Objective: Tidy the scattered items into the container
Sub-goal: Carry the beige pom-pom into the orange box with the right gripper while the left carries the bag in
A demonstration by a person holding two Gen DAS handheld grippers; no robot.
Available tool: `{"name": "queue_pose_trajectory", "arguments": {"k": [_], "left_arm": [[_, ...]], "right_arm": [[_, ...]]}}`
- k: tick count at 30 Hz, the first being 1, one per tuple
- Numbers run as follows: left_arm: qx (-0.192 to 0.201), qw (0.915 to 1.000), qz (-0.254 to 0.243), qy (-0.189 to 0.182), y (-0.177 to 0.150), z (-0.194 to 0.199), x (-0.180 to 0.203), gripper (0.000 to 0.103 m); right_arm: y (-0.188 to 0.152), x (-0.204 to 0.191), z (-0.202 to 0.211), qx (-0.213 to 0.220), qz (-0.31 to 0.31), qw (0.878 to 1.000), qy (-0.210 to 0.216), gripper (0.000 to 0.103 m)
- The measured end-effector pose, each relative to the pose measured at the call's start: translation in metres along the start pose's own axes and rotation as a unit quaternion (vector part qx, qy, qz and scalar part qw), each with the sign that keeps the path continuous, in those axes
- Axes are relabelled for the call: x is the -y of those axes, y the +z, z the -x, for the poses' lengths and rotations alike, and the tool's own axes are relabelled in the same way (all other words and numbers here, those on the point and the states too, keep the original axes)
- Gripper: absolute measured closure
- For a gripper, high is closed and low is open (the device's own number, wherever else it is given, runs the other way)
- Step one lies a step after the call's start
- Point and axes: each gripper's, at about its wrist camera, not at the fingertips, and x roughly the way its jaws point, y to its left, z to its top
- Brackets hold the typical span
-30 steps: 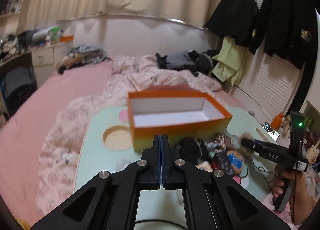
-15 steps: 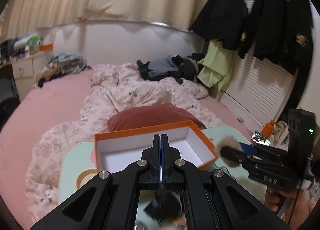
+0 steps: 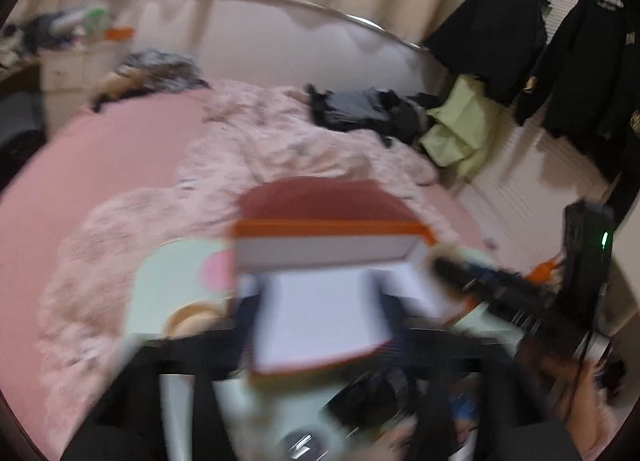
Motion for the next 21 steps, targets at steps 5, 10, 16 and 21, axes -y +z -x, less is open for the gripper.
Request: {"name": "queue_pose_trajectory", "arguments": {"k": [5,10,16,21], "left_arm": [[-0.011,0.996,-0.04,0.079,-0.05,0.017,-0.009,0.025],[-0.044,0.9877,-0.042,0.144,-0.079,-0.002,-0.017,0.041],[-0.058,0.9905,-0.043,0.117,-0.085,-0.007,-0.016,0.063],[-0.101,0.9892,-0.049,0.094,-0.094,-0.026,-0.007,0.073]], "right_arm": [[-0.003,-0.003,0.01,0.01,0.006,1.0,0.0,0.067],[-0.002,-0.012,0.009,0.011,0.01,1.0,0.006,0.067],[-0.004,-0.012,0.012,0.011,0.012,1.0,0.006,0.067],[-0.005,-0.009,0.007,0.004,0.0,1.0,0.003,0.067]]}}
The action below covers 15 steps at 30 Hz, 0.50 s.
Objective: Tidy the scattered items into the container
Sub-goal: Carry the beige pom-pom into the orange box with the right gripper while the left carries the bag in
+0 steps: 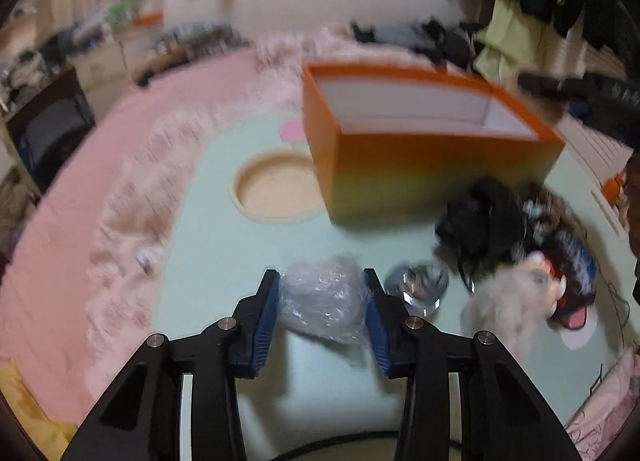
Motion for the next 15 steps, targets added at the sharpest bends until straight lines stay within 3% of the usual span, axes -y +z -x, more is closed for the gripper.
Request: {"name": "queue_pose_trajectory", "arguments": {"k": [8,15], "left_arm": [[0.036,0.9987,0.026,-0.026,0.009,0.019,-0.008,0.074],[0.109,0.9931,0.004,-0.045,0.079,0.05,0.01,0.074]], "right_arm": [[-0.003,0.003,0.0,-0.001,0.001,1.0,-0.008,0.067],[0.005,0.006,-0.004,-0.003,-0.002,1.0,-0.015,0.067]]}}
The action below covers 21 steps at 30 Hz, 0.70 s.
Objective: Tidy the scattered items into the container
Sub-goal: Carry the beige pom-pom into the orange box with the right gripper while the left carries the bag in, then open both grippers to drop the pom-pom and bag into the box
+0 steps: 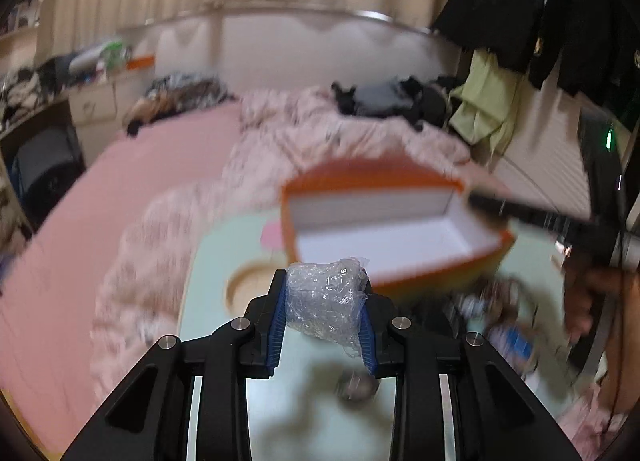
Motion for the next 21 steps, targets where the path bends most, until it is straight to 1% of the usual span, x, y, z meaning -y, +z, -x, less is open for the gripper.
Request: {"name": "queue_pose_trajectory", "arguments": {"k": [2,3,4,7,9,12,17,18,20,21], "left_arm": [[0.009,0.9999,0.0,-0.006,0.022,-0.009,0.006,0.074],[0.01,0.9998,0.004,-0.018,0.032,-0.015,0.008,0.074],[0.007,0.9995,0.008,-0.029,0.042,-0.022,0.009,0.074],[-0.008,0.9991,0.014,-0.039,0.062,-0.045,0.017,0.074],[-0.027,0.9988,0.017,-0.038,0.068,-0.063,0.021,0.074],[-0.053,0.9982,0.014,-0.025,0.068,-0.088,0.027,0.074],[-0.081,0.9963,0.016,-0.023,0.061,-0.11,0.034,0.073],[-0.085,0.9961,0.017,-0.019,0.06,-0.112,0.035,0.07],[-0.091,0.9955,0.021,-0.017,0.058,-0.113,0.035,0.057],[-0.091,0.9954,0.025,-0.019,0.057,-0.112,0.034,0.044]], "right_arm": [[0.003,-0.001,-0.004,-0.008,0.0,1.0,-0.001,0.067],[0.004,-0.002,-0.006,-0.013,0.001,1.0,-0.003,0.067],[0.006,-0.003,-0.009,-0.018,0.004,1.0,-0.006,0.067],[0.009,-0.003,-0.017,-0.026,0.009,0.999,-0.017,0.067],[0.012,-0.002,-0.022,-0.03,0.011,0.999,-0.028,0.067],[0.015,0.003,-0.031,-0.039,0.013,0.998,-0.044,0.067],[0.016,0.009,-0.039,-0.047,0.009,0.997,-0.056,0.067],[0.015,0.011,-0.04,-0.049,0.008,0.997,-0.058,0.067],[0.013,0.011,-0.043,-0.052,0.008,0.997,-0.059,0.064],[0.013,0.011,-0.043,-0.054,0.01,0.997,-0.057,0.063]]}}
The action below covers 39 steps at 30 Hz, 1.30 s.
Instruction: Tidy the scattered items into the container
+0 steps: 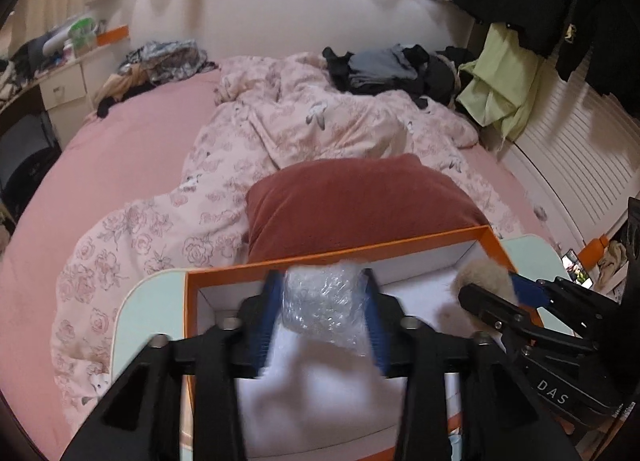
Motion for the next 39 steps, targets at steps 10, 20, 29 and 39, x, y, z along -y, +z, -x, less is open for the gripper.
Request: {"name": "queue_pose_trajectory", "arguments": {"k": [10,20,29,39], "left_arm": [[0.052,0.9984,-0.016,0.015,-0.007,0.047,-0.003,0.016],[0.063,0.9971,-0.015,-0.04,-0.08,0.115,-0.003,0.003],[0.019,0.9995,0.003,0.025,-0.168,0.105,-0.002,0.003],[-0.024,0.9986,-0.009,0.046,-0.196,0.077,0.013,0.002]], "right_arm": [[-0.003,-0.008,0.025,0.05,0.013,0.999,-0.013,0.039],[-0.039,-0.011,0.091,0.069,0.001,0.998,0.006,0.037],[-0.122,0.0,0.123,0.026,-0.002,1.0,-0.002,0.037],[-0.174,-0.015,0.097,-0.008,0.018,1.0,-0.018,0.032]]}}
